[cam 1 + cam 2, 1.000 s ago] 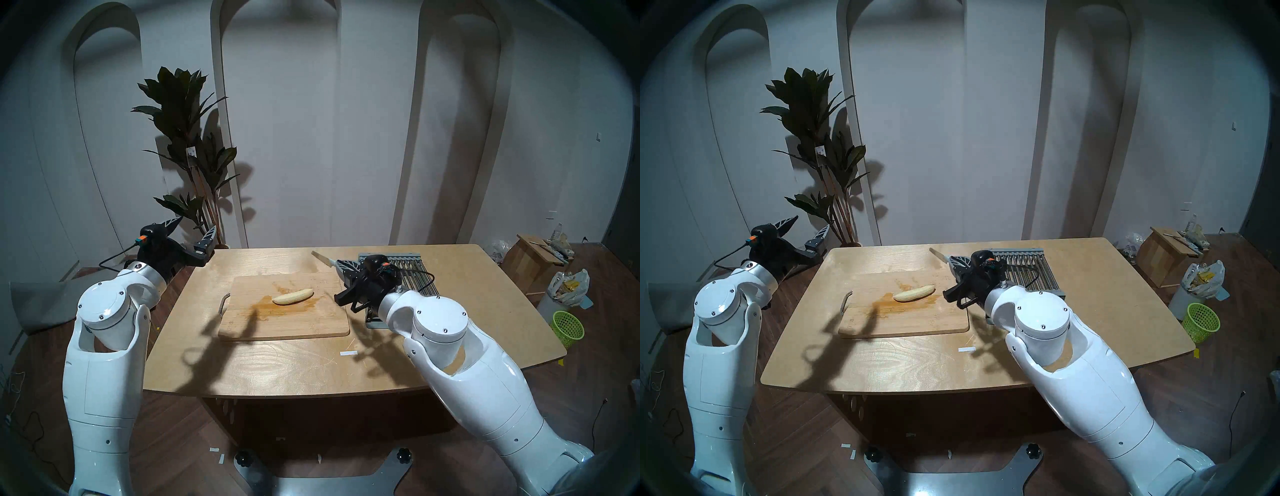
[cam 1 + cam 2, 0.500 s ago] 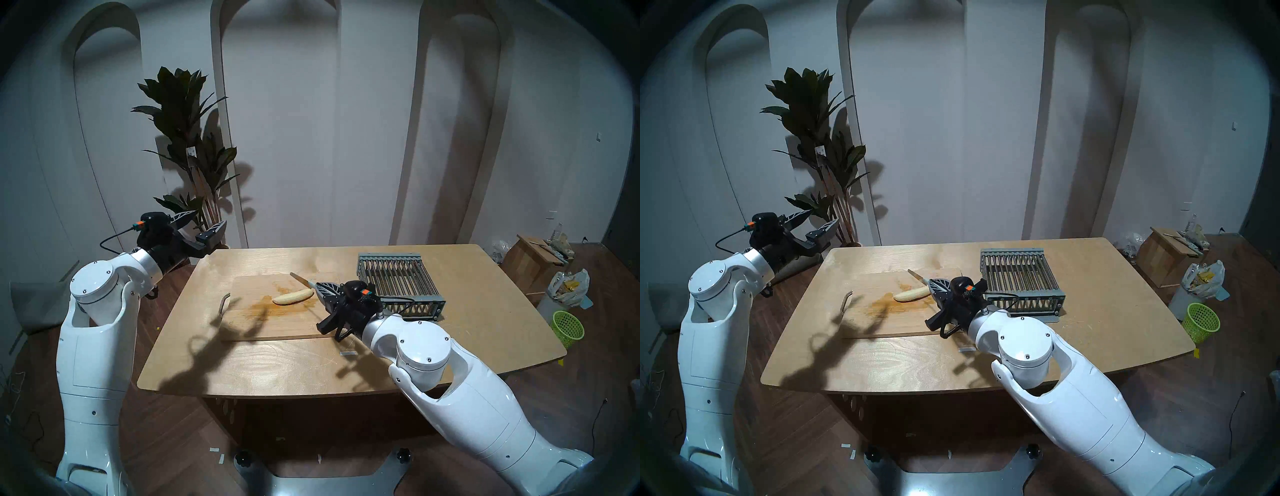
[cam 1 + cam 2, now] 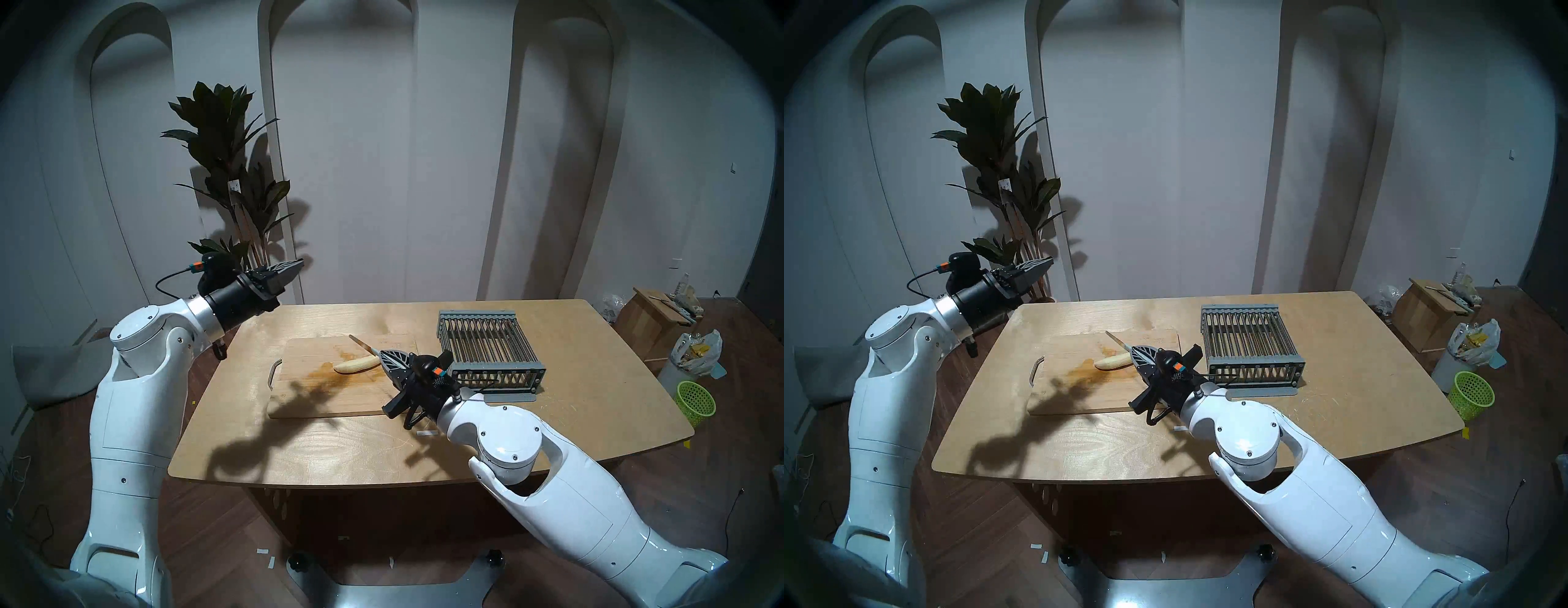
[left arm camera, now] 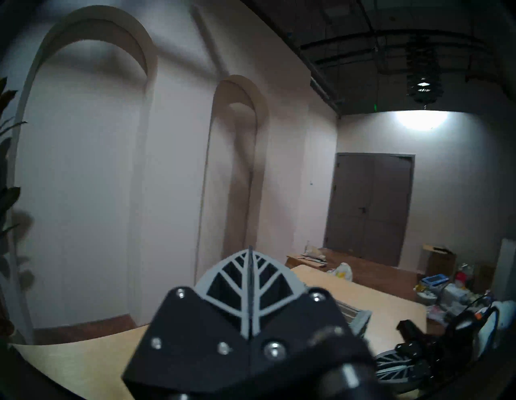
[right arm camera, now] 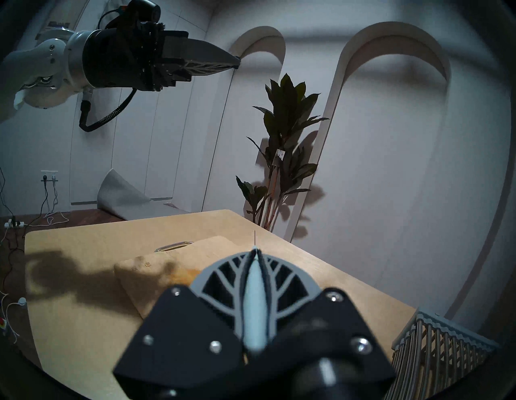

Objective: Cut the banana into four pieces on the cutting board

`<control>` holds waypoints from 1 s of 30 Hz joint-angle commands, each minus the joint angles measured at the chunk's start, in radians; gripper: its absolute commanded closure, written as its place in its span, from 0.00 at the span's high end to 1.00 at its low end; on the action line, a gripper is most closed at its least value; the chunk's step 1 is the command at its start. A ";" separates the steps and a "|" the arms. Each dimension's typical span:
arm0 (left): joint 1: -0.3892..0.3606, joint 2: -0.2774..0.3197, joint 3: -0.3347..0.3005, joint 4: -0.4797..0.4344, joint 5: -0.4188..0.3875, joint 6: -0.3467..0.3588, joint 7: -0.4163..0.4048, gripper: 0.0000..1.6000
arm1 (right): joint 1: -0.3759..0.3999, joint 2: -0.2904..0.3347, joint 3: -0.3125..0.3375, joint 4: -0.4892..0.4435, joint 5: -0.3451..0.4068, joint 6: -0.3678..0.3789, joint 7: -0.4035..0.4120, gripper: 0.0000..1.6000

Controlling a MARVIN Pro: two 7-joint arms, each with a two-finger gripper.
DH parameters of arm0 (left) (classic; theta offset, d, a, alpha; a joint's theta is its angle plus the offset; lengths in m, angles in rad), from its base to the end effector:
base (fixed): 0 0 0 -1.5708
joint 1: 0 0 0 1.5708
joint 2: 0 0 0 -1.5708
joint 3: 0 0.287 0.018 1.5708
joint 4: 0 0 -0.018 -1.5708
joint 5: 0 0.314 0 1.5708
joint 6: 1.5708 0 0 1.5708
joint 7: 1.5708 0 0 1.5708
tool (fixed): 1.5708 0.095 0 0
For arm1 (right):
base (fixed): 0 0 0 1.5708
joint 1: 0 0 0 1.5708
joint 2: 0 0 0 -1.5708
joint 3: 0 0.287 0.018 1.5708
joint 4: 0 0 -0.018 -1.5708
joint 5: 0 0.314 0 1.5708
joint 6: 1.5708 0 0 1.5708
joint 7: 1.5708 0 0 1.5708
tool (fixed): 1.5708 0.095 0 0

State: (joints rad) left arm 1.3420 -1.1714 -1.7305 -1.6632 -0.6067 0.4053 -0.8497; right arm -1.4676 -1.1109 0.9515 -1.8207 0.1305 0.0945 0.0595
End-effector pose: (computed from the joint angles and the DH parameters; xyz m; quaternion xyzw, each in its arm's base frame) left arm 0.4374 0.0880 -0.1390 0.6183 -0.2075 0.6706 0.3535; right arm 0.3673 0.1297 -0.2636 -0.6388 -0.3451 -0.6745 0.1335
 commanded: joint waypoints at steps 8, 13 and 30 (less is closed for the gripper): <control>-0.088 -0.008 -0.019 0.113 -0.123 0.044 -0.121 0.00 | 0.074 -0.056 -0.063 0.163 -0.167 -0.170 -0.075 0.00; -0.101 -0.001 -0.025 0.149 -0.149 0.063 -0.164 0.00 | 0.102 -0.092 -0.089 0.224 -0.221 -0.225 -0.110 0.00; -0.141 0.070 -0.031 0.255 -0.172 0.107 -0.288 0.00 | 0.073 -0.275 -0.070 0.265 -0.064 -0.433 -0.296 0.00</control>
State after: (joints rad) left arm 1.2470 -1.1429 -1.7579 -1.4211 -0.7694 0.5090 -1.0848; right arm -1.3708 -1.2768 0.8406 -1.5122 -0.0610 -0.2449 -0.1642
